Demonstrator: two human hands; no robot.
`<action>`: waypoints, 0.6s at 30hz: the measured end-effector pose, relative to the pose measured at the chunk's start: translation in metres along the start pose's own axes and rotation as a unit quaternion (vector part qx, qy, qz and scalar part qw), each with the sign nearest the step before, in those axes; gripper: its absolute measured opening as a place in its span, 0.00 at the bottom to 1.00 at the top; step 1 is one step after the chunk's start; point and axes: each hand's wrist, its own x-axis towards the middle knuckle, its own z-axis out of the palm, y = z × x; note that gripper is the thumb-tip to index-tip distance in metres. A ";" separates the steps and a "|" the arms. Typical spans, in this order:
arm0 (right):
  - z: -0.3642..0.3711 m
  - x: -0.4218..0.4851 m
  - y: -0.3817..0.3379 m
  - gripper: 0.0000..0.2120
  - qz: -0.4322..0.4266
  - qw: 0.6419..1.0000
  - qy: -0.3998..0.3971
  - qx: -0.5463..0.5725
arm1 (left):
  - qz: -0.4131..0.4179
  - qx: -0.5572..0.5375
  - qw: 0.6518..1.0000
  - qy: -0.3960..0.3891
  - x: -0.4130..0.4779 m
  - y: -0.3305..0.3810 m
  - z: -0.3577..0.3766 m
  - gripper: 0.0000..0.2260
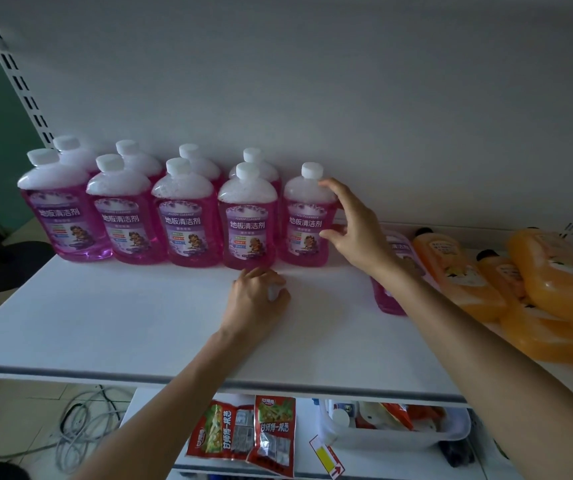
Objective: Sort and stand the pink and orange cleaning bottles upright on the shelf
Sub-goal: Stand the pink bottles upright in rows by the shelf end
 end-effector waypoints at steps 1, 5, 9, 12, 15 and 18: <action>0.003 0.003 0.003 0.36 -0.008 1.000 0.007 -0.009 | 0.001 0.005 1.000 -0.003 0.000 0.000 0.000 0.15; 0.010 0.012 0.013 0.36 -0.020 0.999 0.015 -0.032 | -0.007 -0.001 1.000 -0.007 0.003 -0.001 0.001 0.15; 0.012 0.016 0.011 0.35 -0.010 0.999 0.022 -0.042 | -0.009 -0.005 1.000 -0.010 0.003 -0.004 0.002 0.16; 0.014 0.016 0.008 0.37 0.010 0.994 0.035 -0.100 | -0.009 -0.006 1.000 -0.009 0.004 -0.005 0.003 0.16; 0.016 0.016 0.006 0.38 0.052 0.986 0.025 -0.156 | -0.013 -0.007 1.000 -0.011 0.004 -0.006 0.003 0.17; 0.017 0.014 0.002 0.40 0.083 0.978 -0.001 -0.189 | 0.005 -0.009 0.999 -0.032 0.004 -0.007 0.001 0.21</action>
